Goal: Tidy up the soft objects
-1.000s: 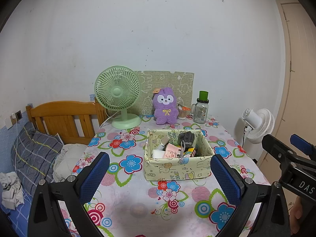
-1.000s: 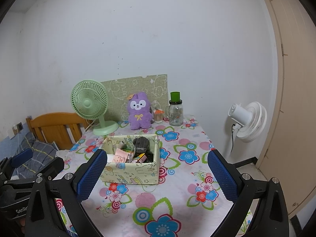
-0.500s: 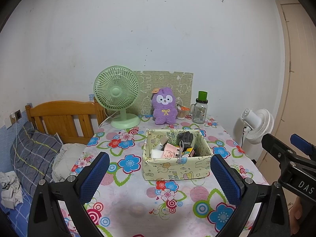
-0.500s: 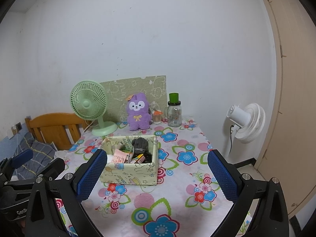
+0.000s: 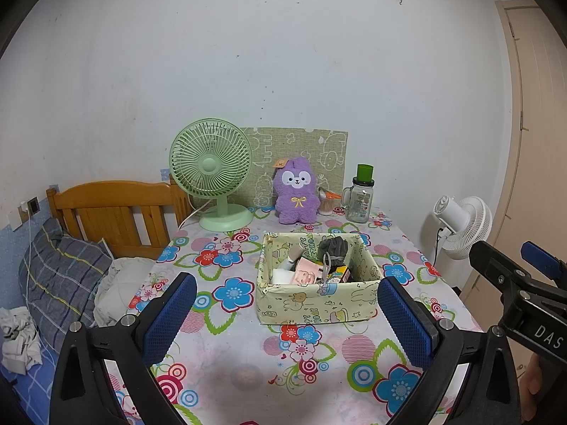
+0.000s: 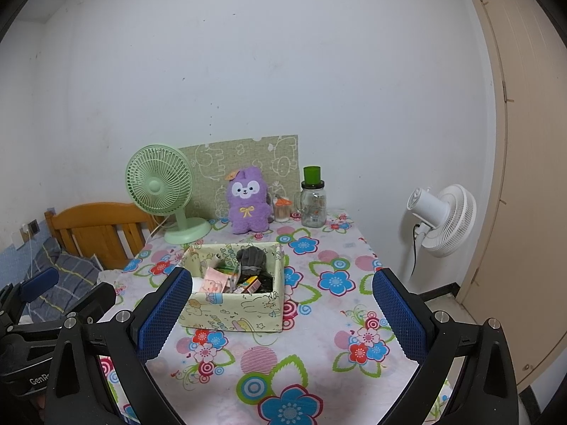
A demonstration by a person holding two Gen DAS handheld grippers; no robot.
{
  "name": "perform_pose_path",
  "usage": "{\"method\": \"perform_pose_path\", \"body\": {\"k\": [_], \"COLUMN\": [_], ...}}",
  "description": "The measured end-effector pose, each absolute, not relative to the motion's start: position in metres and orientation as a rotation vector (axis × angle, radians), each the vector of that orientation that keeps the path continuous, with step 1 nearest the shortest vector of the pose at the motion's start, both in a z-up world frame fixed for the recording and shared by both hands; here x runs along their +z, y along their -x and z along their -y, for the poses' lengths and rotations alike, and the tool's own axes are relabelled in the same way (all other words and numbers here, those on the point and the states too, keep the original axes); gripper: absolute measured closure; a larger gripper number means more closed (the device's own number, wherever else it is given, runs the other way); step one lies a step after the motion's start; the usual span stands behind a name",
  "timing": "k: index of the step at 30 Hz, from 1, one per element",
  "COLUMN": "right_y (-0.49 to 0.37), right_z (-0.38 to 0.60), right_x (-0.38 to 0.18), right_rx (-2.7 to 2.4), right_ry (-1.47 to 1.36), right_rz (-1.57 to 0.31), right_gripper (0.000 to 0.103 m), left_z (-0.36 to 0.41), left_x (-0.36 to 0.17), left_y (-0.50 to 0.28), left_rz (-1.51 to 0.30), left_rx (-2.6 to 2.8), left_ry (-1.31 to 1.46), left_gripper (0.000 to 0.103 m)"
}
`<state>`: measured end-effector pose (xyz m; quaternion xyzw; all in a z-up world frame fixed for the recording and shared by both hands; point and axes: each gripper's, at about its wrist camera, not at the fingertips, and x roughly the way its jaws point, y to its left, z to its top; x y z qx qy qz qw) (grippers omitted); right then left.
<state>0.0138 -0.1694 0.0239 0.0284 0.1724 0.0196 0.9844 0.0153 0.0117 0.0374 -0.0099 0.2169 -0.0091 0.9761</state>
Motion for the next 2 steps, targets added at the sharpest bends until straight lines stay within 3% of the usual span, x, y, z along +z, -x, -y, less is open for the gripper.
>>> {"method": "perform_pose_path", "body": {"k": [2], "right_y": [-0.0138], "right_z": [0.1693], "right_x": [0.0238], "right_rx": [0.039], "right_ry": [-0.056], "right_rz": [-0.347], "right_gripper": [0.0], "left_z": [-0.0121], "left_x": [0.0374], "left_y": [-0.0152], "left_rz": [-0.437], "left_rx": [-0.02], "left_ry": [0.02], "left_gripper": [0.0]}}
